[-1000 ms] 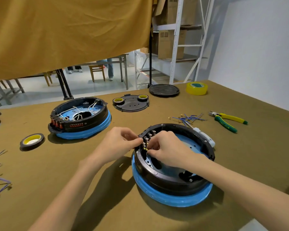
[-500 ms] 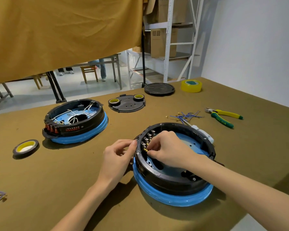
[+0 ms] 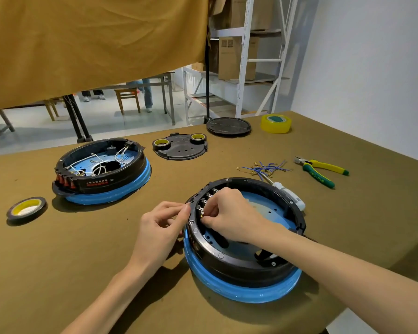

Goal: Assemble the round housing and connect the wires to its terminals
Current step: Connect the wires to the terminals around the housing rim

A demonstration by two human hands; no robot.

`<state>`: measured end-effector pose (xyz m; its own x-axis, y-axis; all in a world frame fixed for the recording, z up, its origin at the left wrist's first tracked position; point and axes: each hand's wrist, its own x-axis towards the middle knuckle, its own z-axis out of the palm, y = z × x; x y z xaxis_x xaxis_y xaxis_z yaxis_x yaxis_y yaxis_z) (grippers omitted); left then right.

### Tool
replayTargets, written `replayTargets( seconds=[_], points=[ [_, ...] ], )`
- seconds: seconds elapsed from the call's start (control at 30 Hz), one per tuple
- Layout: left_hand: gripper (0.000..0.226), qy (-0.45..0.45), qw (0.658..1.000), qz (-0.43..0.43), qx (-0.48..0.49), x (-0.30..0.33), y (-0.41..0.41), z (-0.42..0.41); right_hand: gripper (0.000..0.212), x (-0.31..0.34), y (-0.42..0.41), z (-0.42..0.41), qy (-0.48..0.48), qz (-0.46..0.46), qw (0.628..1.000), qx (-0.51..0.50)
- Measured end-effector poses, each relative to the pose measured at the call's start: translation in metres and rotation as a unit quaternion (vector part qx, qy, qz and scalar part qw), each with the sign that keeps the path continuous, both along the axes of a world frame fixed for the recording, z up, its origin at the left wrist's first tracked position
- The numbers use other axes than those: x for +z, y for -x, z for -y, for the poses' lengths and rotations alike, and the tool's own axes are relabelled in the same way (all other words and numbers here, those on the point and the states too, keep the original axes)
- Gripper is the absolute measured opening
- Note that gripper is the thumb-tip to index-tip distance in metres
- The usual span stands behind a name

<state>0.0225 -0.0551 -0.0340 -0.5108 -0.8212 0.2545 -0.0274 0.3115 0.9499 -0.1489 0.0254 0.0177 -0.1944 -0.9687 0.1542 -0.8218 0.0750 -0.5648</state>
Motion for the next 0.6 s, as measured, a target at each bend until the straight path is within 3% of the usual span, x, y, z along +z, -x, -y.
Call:
replayTargets(
  seconds=[0.3,0.43,0.6],
  points=[
    [0.033,-0.002,1.000,0.019,-0.022,0.003,-0.004,-0.002,0.006,-0.001,0.006,-0.002,-0.016,0.035,0.999,-0.004],
    [0.038,0.003,1.000,0.012,-0.011,0.003,-0.003,-0.007,0.008,-0.002,0.002,-0.002,0.001,0.007,1.000,-0.007],
    [0.039,0.025,0.999,0.022,-0.002,0.007,-0.005,-0.008,0.008,0.003,0.007,-0.008,-0.024,0.050,0.998,0.011]
  ],
)
